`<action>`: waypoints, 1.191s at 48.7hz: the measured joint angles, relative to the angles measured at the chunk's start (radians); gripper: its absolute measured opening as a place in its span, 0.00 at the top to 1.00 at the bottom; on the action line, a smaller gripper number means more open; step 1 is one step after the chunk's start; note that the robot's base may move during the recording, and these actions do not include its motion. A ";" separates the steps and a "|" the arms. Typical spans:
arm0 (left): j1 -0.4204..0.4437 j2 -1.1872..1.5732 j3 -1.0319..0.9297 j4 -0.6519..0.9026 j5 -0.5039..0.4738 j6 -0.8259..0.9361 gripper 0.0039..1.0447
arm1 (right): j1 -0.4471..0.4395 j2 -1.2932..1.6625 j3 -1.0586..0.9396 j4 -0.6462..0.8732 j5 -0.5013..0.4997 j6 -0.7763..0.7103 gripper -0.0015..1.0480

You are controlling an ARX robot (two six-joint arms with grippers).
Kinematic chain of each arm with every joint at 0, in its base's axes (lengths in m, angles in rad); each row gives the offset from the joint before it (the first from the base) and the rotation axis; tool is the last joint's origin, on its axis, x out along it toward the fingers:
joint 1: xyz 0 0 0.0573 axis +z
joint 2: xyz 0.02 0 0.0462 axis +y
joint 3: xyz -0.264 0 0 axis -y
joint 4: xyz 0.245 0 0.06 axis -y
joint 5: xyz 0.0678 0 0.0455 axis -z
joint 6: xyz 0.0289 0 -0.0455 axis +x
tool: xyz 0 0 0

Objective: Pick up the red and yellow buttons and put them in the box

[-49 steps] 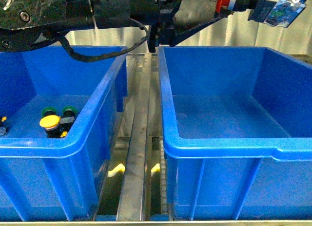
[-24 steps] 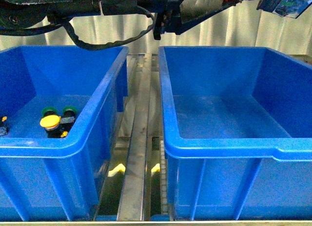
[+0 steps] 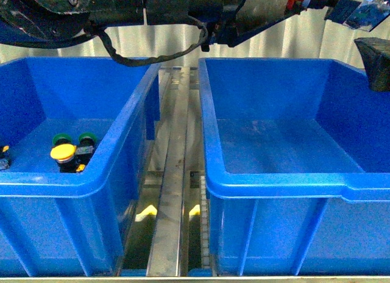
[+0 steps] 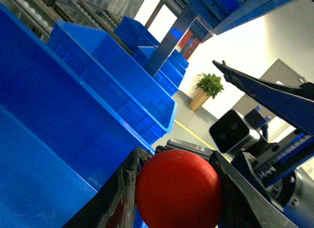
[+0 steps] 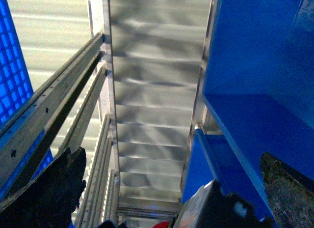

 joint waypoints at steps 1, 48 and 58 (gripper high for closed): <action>-0.001 0.003 0.002 -0.004 0.000 0.001 0.68 | 0.003 0.002 0.000 0.000 0.000 0.000 0.03; -0.032 0.014 -0.027 0.002 -0.021 0.027 0.68 | 0.001 0.005 -0.020 -0.013 0.012 0.005 0.67; -0.032 -0.003 -0.051 0.007 -0.039 0.044 0.68 | 0.004 0.005 -0.023 -0.006 0.012 0.011 0.68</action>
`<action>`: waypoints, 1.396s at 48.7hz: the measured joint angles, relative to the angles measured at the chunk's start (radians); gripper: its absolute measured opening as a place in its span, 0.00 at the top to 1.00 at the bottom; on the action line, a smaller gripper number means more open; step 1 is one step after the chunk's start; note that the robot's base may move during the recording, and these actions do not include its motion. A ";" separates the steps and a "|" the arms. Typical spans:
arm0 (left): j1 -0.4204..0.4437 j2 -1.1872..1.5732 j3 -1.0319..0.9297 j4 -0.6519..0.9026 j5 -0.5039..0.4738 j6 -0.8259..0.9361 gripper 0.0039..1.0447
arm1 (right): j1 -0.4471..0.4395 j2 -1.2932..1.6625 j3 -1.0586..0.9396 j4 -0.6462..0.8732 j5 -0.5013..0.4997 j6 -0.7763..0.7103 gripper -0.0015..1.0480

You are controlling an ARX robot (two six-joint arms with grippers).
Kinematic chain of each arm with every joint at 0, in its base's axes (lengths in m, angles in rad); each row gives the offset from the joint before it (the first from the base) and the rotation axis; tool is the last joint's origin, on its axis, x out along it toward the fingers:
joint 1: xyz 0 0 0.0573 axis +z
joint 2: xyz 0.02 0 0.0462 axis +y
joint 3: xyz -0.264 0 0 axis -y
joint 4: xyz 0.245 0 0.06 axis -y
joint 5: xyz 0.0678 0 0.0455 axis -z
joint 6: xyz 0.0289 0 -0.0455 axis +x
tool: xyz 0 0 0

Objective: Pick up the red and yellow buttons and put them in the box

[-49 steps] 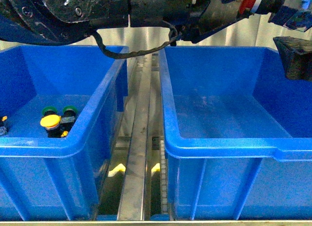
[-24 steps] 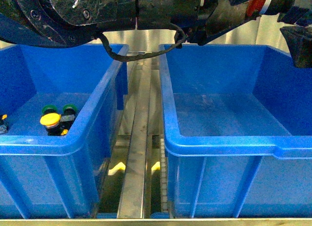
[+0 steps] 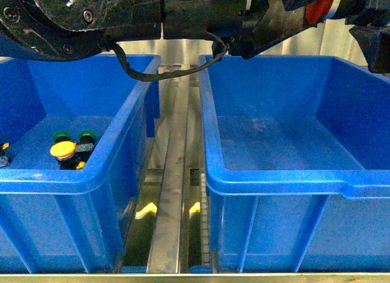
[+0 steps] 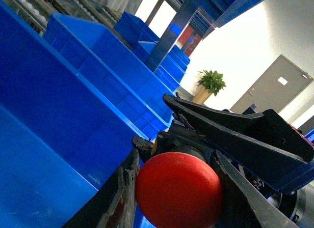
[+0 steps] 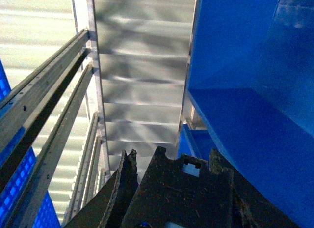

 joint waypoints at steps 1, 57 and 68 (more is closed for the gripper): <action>0.000 -0.001 -0.002 0.002 -0.002 0.000 0.68 | 0.000 0.000 0.000 0.000 0.000 0.000 0.68; 0.885 -1.070 -0.826 -0.206 -0.088 0.049 0.07 | -0.031 0.012 -0.127 0.104 0.024 -0.334 0.70; 0.905 -1.661 -1.215 -0.645 -0.490 0.520 0.55 | 0.051 0.041 -0.127 0.138 0.109 -0.442 0.70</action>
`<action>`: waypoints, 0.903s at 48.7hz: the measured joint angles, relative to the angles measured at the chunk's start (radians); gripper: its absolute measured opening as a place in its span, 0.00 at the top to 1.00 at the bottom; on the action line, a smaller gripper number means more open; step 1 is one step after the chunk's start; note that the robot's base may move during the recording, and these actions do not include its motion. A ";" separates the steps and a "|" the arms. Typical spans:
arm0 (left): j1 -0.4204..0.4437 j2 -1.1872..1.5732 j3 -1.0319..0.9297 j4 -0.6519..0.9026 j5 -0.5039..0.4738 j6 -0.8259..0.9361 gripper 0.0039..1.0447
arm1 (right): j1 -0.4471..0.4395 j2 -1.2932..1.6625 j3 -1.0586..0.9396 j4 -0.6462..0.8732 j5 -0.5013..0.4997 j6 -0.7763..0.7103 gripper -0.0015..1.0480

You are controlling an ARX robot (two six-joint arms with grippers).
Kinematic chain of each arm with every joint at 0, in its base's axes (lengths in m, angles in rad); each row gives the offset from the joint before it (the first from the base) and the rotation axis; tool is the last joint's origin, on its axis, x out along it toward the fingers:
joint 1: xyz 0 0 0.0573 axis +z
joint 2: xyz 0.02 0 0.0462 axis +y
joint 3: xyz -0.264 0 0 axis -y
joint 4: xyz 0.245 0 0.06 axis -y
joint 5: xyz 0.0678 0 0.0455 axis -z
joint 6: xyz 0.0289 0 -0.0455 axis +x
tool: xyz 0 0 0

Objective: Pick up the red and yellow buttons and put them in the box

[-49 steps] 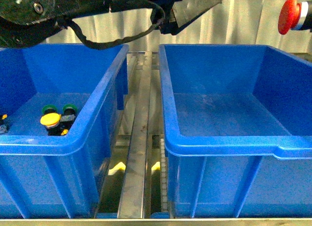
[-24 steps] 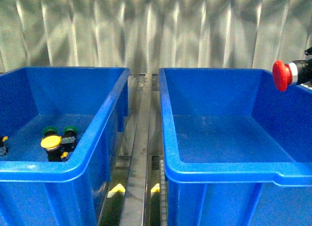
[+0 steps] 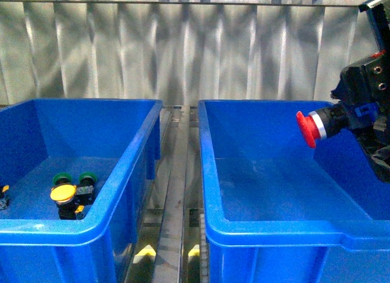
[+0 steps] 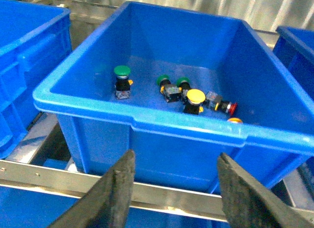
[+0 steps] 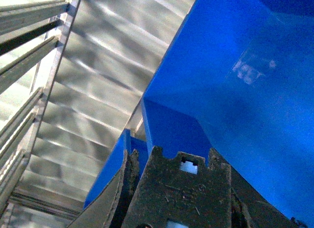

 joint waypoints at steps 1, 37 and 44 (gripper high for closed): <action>-0.023 -0.028 -0.035 0.001 -0.021 0.018 0.60 | 0.009 0.000 0.000 0.005 0.003 -0.011 0.70; -0.413 -0.176 -0.141 -0.040 -0.401 0.065 0.98 | 0.179 0.063 -0.035 0.305 0.214 -0.537 0.70; -0.414 -0.176 -0.141 -0.040 -0.402 0.064 0.98 | 0.187 0.061 -0.054 0.342 0.236 -0.558 0.70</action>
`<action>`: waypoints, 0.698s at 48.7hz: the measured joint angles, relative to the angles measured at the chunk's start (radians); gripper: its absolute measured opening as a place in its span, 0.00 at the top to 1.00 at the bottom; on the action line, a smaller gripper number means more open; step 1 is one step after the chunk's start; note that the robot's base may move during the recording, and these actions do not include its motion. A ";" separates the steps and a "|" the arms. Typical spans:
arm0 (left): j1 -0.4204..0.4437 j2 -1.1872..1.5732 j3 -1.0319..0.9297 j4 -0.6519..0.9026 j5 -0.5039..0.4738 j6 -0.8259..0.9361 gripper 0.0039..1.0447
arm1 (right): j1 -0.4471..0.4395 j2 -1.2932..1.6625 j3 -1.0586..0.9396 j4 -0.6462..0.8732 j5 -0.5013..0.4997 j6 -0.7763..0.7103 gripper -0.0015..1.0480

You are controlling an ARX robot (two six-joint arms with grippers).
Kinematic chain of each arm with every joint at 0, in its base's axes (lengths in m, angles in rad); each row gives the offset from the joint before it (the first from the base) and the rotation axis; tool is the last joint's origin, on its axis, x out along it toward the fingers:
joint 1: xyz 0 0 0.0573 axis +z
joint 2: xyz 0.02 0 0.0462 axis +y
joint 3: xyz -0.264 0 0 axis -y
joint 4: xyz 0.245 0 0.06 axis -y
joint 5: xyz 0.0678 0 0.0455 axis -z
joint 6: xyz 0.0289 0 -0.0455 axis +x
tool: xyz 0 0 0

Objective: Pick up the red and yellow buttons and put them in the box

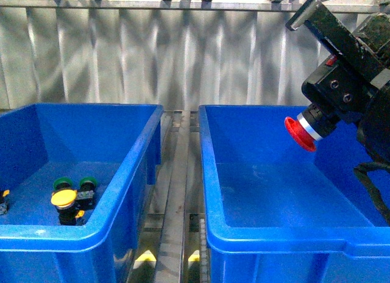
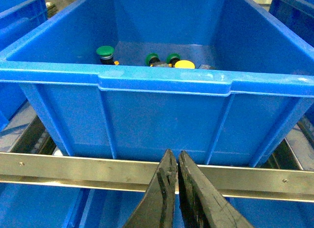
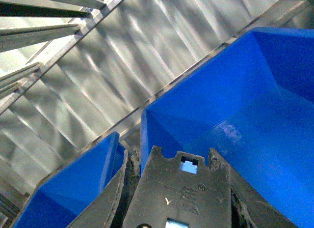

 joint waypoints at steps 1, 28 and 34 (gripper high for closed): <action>0.000 0.000 0.000 0.000 0.000 0.000 0.98 | 0.001 -0.001 -0.004 0.005 0.003 -0.001 0.70; 0.000 0.000 0.000 0.000 0.000 0.000 0.27 | 0.026 -0.048 -0.044 -0.014 0.040 -0.023 0.70; 0.000 0.000 0.000 0.000 0.000 0.000 0.09 | 0.026 -0.061 -0.051 -0.018 0.041 -0.023 0.70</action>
